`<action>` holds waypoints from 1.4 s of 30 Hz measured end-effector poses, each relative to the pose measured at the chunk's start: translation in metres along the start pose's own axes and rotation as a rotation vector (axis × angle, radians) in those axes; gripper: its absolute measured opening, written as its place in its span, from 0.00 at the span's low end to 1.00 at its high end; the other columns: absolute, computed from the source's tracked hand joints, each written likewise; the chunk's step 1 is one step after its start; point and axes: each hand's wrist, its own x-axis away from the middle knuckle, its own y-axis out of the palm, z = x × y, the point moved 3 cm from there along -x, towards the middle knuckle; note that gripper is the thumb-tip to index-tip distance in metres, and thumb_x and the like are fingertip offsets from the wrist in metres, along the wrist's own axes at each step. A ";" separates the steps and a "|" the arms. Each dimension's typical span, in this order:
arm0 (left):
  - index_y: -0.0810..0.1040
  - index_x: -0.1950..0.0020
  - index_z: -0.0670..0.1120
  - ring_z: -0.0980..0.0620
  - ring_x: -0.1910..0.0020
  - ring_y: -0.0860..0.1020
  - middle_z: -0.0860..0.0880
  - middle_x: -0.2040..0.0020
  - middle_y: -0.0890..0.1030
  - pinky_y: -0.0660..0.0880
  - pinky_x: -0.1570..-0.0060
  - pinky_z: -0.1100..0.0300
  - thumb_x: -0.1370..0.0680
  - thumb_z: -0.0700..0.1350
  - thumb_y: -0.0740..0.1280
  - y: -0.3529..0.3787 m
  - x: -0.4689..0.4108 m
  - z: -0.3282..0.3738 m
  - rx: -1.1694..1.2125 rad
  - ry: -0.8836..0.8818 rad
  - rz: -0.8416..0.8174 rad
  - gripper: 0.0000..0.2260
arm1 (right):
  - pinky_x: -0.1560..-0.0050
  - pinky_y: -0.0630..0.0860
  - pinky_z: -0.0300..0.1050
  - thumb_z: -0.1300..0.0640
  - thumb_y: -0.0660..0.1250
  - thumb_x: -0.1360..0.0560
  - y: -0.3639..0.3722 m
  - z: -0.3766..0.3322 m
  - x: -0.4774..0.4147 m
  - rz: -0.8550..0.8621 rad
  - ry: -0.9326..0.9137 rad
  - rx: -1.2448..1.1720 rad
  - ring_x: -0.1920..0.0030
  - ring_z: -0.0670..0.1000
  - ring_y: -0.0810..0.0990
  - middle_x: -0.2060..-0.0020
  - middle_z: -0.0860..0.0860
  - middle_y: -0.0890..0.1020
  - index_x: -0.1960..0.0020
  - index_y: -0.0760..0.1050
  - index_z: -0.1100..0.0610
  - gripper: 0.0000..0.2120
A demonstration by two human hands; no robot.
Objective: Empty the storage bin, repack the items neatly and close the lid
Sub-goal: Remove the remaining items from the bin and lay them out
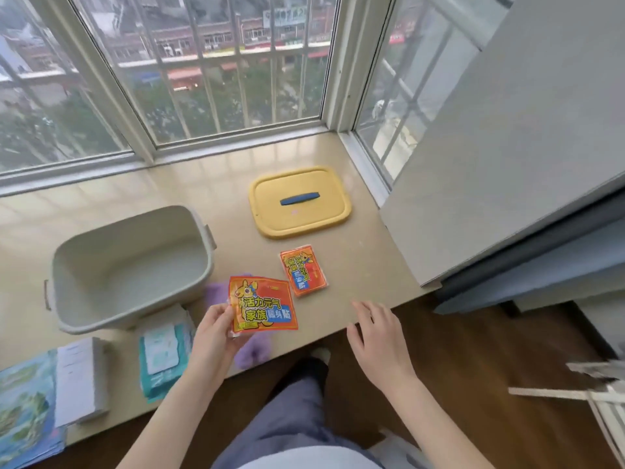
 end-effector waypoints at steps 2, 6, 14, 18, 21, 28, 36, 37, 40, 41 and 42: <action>0.70 0.56 0.42 0.52 0.66 0.81 0.46 0.65 0.83 0.80 0.64 0.56 0.17 0.39 0.58 0.027 -0.016 -0.001 0.051 -0.005 0.010 0.08 | 0.47 0.77 0.52 0.48 0.55 0.21 -0.012 0.016 -0.029 -0.007 -0.030 0.014 0.46 0.56 0.79 0.46 0.54 0.81 0.36 0.76 0.59 0.21; 0.71 0.55 0.42 0.51 0.62 0.82 0.46 0.62 0.83 0.81 0.59 0.52 0.17 0.39 0.57 0.077 -0.040 0.004 0.128 0.000 0.000 0.08 | 0.45 0.75 0.53 0.48 0.54 0.20 -0.041 0.044 -0.085 0.045 -0.100 0.006 0.45 0.57 0.77 0.45 0.55 0.80 0.35 0.74 0.58 0.21; 0.69 0.53 0.41 0.51 0.62 0.82 0.44 0.61 0.83 0.82 0.59 0.52 0.17 0.40 0.57 0.145 -0.048 0.017 0.207 0.066 0.098 0.06 | 0.38 0.70 0.59 0.48 0.54 0.20 -0.060 0.098 -0.153 0.055 -0.264 0.044 0.38 0.61 0.74 0.39 0.58 0.77 0.32 0.72 0.58 0.22; 0.69 0.54 0.42 0.48 0.60 0.80 0.42 0.57 0.81 0.81 0.61 0.53 0.17 0.39 0.56 0.156 -0.055 -0.015 0.248 0.083 0.237 0.07 | 0.38 0.71 0.59 0.49 0.54 0.20 -0.037 0.128 -0.170 0.012 -0.331 0.007 0.38 0.61 0.74 0.39 0.59 0.77 0.32 0.73 0.59 0.22; 0.68 0.54 0.42 0.46 0.57 0.78 0.39 0.54 0.79 0.80 0.60 0.52 0.17 0.38 0.55 0.154 -0.068 -0.051 0.276 0.051 0.349 0.07 | 0.39 0.71 0.59 0.49 0.54 0.20 -0.006 0.143 -0.182 -0.061 -0.365 -0.002 0.38 0.62 0.74 0.38 0.59 0.77 0.33 0.73 0.59 0.23; 0.67 0.47 0.41 0.46 0.57 0.78 0.38 0.50 0.77 0.78 0.58 0.51 0.16 0.39 0.54 0.141 -0.131 -0.109 0.218 -0.060 0.463 0.03 | 0.41 0.73 0.59 0.49 0.55 0.22 0.076 0.149 -0.209 -0.170 -0.353 -0.054 0.41 0.63 0.76 0.41 0.60 0.79 0.35 0.75 0.59 0.22; 0.68 0.56 0.46 0.48 0.64 0.78 0.45 0.61 0.78 0.76 0.63 0.55 0.18 0.39 0.58 0.122 -0.224 -0.145 -0.072 -0.002 0.417 0.08 | 0.41 0.73 0.60 0.50 0.55 0.23 0.169 0.142 -0.248 -0.163 -0.351 -0.049 0.40 0.64 0.76 0.41 0.60 0.79 0.35 0.75 0.59 0.22; 0.69 0.56 0.47 0.48 0.63 0.77 0.45 0.62 0.78 0.74 0.62 0.54 0.18 0.40 0.58 0.118 -0.232 -0.152 -0.145 0.024 0.435 0.08 | 0.41 0.74 0.60 0.50 0.55 0.23 0.180 0.143 -0.251 -0.157 -0.352 -0.046 0.40 0.64 0.76 0.41 0.61 0.79 0.35 0.75 0.59 0.22; 0.69 0.58 0.48 0.51 0.64 0.73 0.47 0.63 0.75 0.70 0.62 0.56 0.19 0.37 0.60 0.108 -0.241 -0.168 -0.281 0.104 0.494 0.09 | 0.41 0.74 0.61 0.50 0.55 0.23 0.202 0.149 -0.253 -0.136 -0.341 -0.040 0.40 0.65 0.76 0.40 0.61 0.79 0.35 0.75 0.60 0.23; 0.69 0.59 0.48 0.53 0.65 0.72 0.49 0.64 0.75 0.70 0.63 0.60 0.20 0.37 0.60 0.106 -0.242 -0.172 -0.319 0.133 0.516 0.10 | 0.41 0.74 0.60 0.50 0.55 0.23 0.206 0.151 -0.252 -0.135 -0.334 -0.041 0.40 0.65 0.76 0.40 0.61 0.79 0.34 0.75 0.60 0.23; 0.69 0.59 0.48 0.55 0.66 0.71 0.51 0.64 0.74 0.69 0.64 0.64 0.20 0.37 0.61 0.105 -0.239 -0.172 -0.362 0.156 0.531 0.10 | 0.42 0.74 0.60 0.50 0.55 0.23 0.209 0.153 -0.250 -0.134 -0.326 -0.038 0.39 0.65 0.76 0.40 0.61 0.79 0.34 0.75 0.60 0.23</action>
